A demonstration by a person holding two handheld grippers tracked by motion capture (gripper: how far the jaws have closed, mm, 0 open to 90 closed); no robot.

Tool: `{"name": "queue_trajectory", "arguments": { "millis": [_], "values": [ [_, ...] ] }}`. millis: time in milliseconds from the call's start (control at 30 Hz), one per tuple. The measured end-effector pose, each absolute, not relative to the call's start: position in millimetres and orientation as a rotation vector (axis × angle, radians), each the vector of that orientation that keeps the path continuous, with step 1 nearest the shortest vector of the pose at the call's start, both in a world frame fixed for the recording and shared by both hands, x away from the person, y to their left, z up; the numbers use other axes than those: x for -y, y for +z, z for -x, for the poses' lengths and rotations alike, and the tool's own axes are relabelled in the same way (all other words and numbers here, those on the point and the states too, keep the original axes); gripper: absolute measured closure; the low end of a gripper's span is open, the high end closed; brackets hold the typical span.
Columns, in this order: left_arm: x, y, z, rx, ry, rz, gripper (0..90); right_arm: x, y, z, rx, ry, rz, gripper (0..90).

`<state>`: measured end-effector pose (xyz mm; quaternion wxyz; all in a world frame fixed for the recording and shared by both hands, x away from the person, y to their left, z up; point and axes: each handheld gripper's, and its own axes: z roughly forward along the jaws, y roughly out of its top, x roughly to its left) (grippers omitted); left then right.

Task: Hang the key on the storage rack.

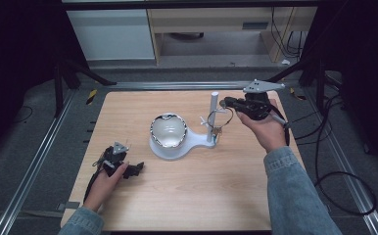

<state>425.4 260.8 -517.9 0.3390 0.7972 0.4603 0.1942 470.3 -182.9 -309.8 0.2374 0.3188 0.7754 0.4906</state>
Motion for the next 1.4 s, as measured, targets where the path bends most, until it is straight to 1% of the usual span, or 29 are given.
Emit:
{"name": "queue_trajectory", "arguments": {
  "millis": [267, 433, 667, 867, 900, 933, 967, 1000, 1033, 1167, 1200, 1233, 1267, 1333, 1367, 1400],
  "values": [
    [-261, -518, -425, -1.199, 0.506, -2.076, 0.0, 184, -313, -472, -2.130, 1.343, -0.895, 88.5],
    [-261, -518, -425, -1.199, 0.506, -2.076, 0.0, 188, -317, -473, -2.125, 1.354, -0.928, 85.1],
    [-261, -518, -425, -1.199, 0.506, -2.076, 0.0, 193, -316, -474, -2.109, 1.353, -0.936, 83.9],
    [-261, -518, -425, -1.199, 0.506, -2.076, 0.0, 198, -317, -473, -2.087, 1.354, -0.957, 79.9],
    [-261, -518, -425, -1.199, 0.506, -2.076, 0.0, 201, -318, -473, -2.078, 1.345, -0.967, 77.3],
    [-261, -518, -425, -1.199, 0.506, -2.076, 0.0, 201, -318, -473, -2.078, 1.345, -0.967, 77.3],
    [-261, -518, -425, -1.199, 0.506, -2.076, 0.0, 204, -318, -473, -2.070, 1.336, -0.977, 73.9],
    [-261, -518, -425, -1.199, 0.506, -2.076, 0.0, 204, -318, -473, -2.070, 1.336, -0.977, 73.9],
    [-261, -518, -425, -1.199, 0.506, -2.076, 0.0, 206, -319, -473, -2.056, 1.333, -0.986, 70.2],
    [-261, -518, -425, -1.199, 0.506, -2.076, 0.0, 211, -320, -472, -2.032, 1.309, -1.007, 60.2],
    [-261, -518, -425, -1.199, 0.506, -2.076, 0.0, 212, -320, -473, -2.026, 1.302, -1.016, 56.2],
    [-261, -518, -425, -1.199, 0.506, -2.076, 0.0, 213, -321, -473, -2.020, 1.289, -1.027, 50.3],
    [-261, -518, -425, -1.199, 0.506, -2.076, 0.0, 213, -322, -473, -2.005, 1.268, -1.040, 42.2],
    [-261, -518, -425, -1.199, 0.506, -2.076, 0.0, 215, -324, -473, -1.986, 1.241, -1.049, 34.9],
    [-261, -518, -425, -1.199, 0.506, -2.076, 0.0, 215, -325, -472, -1.973, 1.227, -1.053, 29.2],
    [-261, -518, -425, -1.199, 0.506, -2.076, 0.0, 215, -325, -472, -1.973, 1.227, -1.053, 29.2]
  ]
}}
